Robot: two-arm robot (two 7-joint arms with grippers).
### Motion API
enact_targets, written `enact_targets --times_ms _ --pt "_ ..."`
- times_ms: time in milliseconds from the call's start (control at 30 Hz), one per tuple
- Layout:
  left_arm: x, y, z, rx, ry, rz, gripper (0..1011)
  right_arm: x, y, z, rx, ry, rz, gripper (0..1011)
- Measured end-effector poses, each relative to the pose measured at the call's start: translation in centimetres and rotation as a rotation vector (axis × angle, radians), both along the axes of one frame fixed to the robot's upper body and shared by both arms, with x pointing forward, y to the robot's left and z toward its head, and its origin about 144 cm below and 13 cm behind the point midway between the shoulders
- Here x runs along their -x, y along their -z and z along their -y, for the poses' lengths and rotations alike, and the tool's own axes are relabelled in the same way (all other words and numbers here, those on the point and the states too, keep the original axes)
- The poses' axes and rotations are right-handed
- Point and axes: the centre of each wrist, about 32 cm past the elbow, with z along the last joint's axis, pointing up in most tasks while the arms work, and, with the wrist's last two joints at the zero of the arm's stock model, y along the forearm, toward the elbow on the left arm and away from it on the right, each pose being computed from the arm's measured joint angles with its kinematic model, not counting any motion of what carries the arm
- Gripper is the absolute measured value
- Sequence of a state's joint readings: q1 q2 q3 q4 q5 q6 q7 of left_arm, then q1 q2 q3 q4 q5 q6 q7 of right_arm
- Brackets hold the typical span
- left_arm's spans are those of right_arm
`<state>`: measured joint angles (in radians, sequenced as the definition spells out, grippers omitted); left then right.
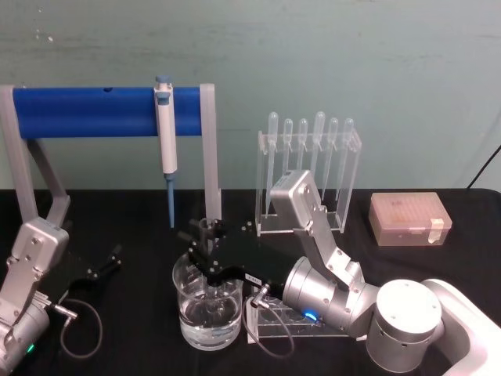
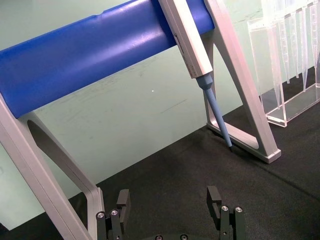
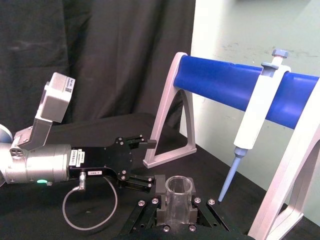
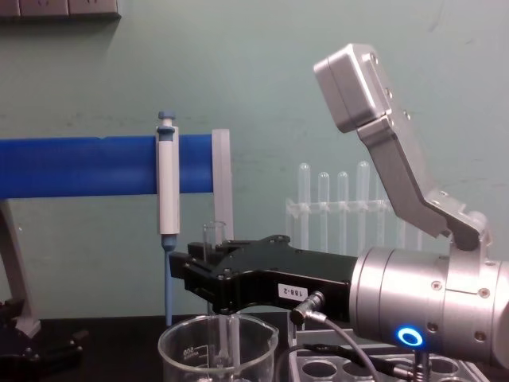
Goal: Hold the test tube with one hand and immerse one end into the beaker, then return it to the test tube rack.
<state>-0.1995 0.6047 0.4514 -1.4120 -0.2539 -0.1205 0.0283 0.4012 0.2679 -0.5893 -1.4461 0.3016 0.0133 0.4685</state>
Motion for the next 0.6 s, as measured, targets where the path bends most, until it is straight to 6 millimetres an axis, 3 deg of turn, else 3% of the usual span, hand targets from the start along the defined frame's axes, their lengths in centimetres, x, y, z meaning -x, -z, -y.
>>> enact_targets --times_ms 600 --pt "0.0 0.0 0.0 0.0 0.0 0.0 1000 0.0 0.0 0.0 0.0 0.0 0.0 217"
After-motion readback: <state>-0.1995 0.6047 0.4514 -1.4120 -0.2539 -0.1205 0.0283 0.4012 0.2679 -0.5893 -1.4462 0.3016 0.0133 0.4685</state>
